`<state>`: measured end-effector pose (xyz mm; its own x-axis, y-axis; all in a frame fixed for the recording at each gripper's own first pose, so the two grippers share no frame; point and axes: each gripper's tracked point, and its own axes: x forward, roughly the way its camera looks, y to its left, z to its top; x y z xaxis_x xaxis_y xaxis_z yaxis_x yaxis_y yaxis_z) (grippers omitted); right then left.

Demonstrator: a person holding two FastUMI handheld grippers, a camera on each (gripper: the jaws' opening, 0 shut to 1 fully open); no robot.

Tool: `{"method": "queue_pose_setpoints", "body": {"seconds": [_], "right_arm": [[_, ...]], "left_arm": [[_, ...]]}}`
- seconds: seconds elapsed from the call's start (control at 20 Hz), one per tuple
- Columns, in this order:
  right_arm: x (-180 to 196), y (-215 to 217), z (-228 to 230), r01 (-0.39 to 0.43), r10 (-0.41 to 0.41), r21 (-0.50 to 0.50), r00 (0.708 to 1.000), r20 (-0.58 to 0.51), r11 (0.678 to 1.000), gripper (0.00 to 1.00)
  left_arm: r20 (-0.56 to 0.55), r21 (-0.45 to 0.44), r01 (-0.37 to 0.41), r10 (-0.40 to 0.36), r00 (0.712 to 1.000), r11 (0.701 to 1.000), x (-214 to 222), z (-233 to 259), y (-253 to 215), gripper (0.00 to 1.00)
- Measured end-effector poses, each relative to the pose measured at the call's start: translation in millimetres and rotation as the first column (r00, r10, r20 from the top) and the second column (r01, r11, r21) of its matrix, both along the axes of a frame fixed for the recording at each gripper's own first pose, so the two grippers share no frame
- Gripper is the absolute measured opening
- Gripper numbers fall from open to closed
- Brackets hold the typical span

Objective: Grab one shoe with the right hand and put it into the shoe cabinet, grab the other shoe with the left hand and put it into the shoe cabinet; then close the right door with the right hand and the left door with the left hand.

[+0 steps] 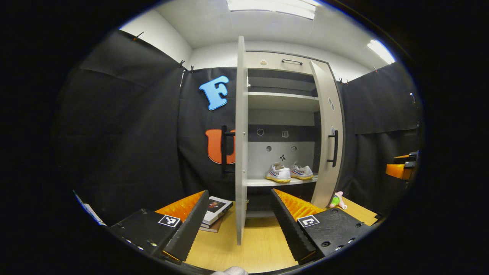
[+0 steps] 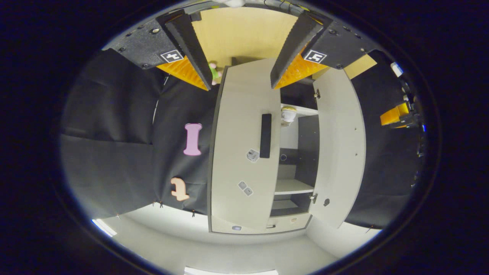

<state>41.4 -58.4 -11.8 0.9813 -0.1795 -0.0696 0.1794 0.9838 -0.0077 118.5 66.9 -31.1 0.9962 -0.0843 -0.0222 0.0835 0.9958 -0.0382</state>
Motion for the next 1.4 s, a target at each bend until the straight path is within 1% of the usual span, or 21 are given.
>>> {"method": "queue_pose_setpoints", "body": {"seconds": [0.15, 0.3, 0.4, 0.5, 0.65, 0.75, 0.85, 0.95, 1.0, 1.15, 1.2, 1.3, 1.4], "right_arm": [[-19.7, 8.7, -15.1, 0.023, -0.022, 0.013, 0.999, -0.029, 1.0, 0.99], [-33.1, 19.7, -27.9, 0.018, -0.017, 0.032, 0.998, -0.054, 0.999, 0.99], [-41.8, 21.3, -34.6, 0.02, -0.017, 0.033, 0.998, -0.065, 0.999, 0.99], [-45.4, 24.5, -35.6, 0.017, -0.014, 0.04, 0.998, -0.068, 0.999, 0.99], [-48.7, 19.4, -34.1, 0.027, -0.025, 0.041, 0.998, -0.066, 0.999, 0.99], [-46.0, 14.6, -29.1, 0.038, -0.035, 0.045, 0.998, -0.058, 0.998, 0.99], [-46.8, 9.2, -28.3, 0.046, -0.043, 0.057, 0.998, -0.055, 0.997, 0.99], [-47.2, 6.2, -29.2, 0.045, -0.042, 0.064, 0.998, -0.054, 0.997, 0.99], [-46.7, 4.4, -29.0, 0.044, -0.041, 0.062, 0.998, -0.055, 0.997, 0.99], [-44.3, 2.2, -28.5, 0.031, -0.028, 0.057, 0.998, -0.055, 0.998, 0.99], [-43.5, 0.8, -28.0, 0.027, -0.024, 0.057, 0.998, -0.053, 0.998, 0.99], [-42.6, -2.1, -30.2, 0.021, -0.018, 0.063, 0.998, -0.053, 0.998, 0.99], [-39.8, -4.3, -31.4, 0.014, -0.01, 0.07, 0.998, -0.056, 0.997, 0.99]], "left_arm": [[0.02, 0.026, -0.047, 0.046, 0.999, 0.999, 25.8, 4.6, 33.6, 0.95], [0.052, 0.041, -0.096, 0.093, 0.994, 0.995, 54.0, 16.4, 57.6, 0.96], [0.067, 0.048, -0.12, 0.116, 0.991, 0.992, 74.1, 23.4, 65.3, 0.95], [0.095, 0.074, -0.153, 0.146, 0.985, 0.985, 94.2, 32.0, 73.4, 0.95], [0.097, 0.082, -0.194, 0.186, 0.978, 0.978, 117.6, 36.6, 84.6, 0.95], [0.074, 0.079, -0.2, 0.195, 0.978, 0.977, 128.9, 32.1, 86.6, 0.96], [0.058, 0.066, -0.182, 0.178, 0.982, 0.981, 134.5, 27.7, 80.7, 0.96], [0.058, 0.074, -0.178, 0.174, 0.983, 0.981, 135.6, 28.5, 77.3, 0.96], [0.063, 0.081, -0.178, 0.174, 0.983, 0.981, 135.5, 29.3, 75.3, 0.93], [0.044, 0.035, -0.17, 0.169, 0.985, 0.985, 134.2, 25.4, 66.9, 0.9], [0.047, 0.037, -0.168, 0.166, 0.985, 0.985, 134.0, 26.0, 64.7, 0.89], [0.052, 0.051, -0.175, 0.172, 0.984, 0.983, 131.0, 27.2, 60.0, 0.89], [0.049, 0.044, -0.167, 0.165, 0.985, 0.985, 128.1, 26.8, 51.6, 0.88]]}}
